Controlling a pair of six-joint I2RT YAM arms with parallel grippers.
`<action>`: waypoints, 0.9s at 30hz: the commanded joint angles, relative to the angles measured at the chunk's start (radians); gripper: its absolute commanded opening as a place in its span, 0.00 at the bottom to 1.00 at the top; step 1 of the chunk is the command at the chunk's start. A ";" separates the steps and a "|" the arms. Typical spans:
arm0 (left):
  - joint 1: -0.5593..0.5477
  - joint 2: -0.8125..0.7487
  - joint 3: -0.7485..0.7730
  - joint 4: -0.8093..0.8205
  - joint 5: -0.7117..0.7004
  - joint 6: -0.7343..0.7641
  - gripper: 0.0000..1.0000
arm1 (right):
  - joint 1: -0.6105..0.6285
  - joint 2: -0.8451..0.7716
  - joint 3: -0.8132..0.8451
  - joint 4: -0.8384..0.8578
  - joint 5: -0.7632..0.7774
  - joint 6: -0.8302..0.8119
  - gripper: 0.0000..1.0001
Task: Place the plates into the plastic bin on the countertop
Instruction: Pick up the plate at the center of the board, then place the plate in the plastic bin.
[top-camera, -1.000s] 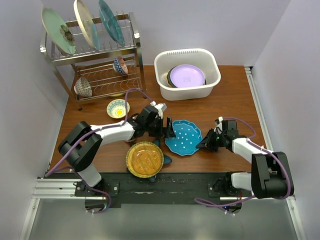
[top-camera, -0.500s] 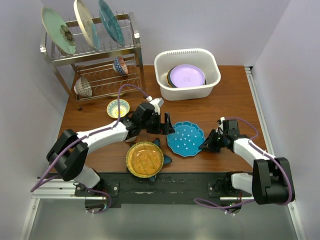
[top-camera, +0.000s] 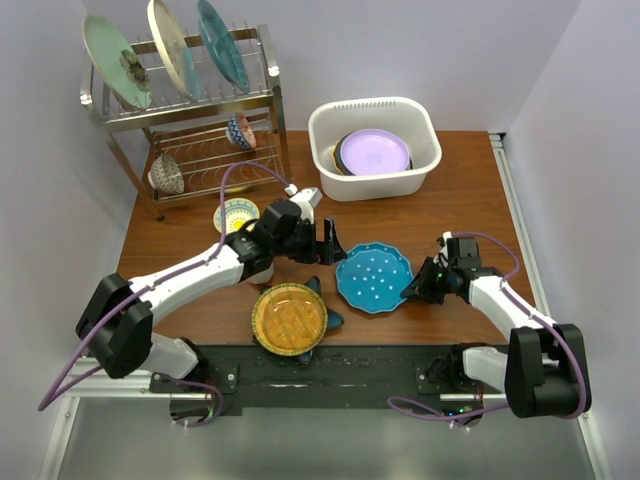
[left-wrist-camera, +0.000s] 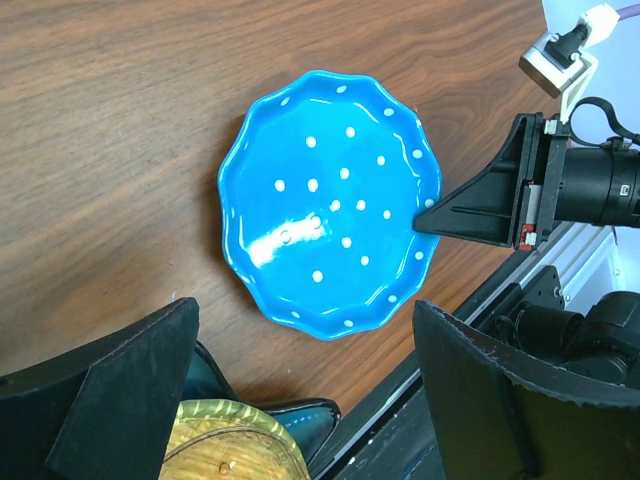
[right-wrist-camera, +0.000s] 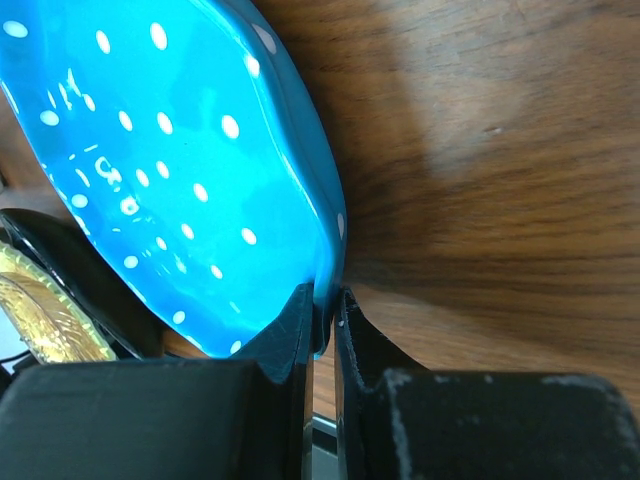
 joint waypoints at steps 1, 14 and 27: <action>-0.001 -0.030 0.045 -0.009 -0.014 0.024 0.93 | -0.002 -0.061 0.071 0.040 -0.047 0.016 0.00; -0.001 -0.078 0.058 -0.081 -0.069 0.043 0.93 | -0.003 -0.040 0.200 -0.008 -0.047 -0.001 0.00; -0.001 -0.087 0.074 -0.093 -0.096 0.047 0.93 | -0.002 -0.029 0.291 -0.026 -0.068 0.015 0.00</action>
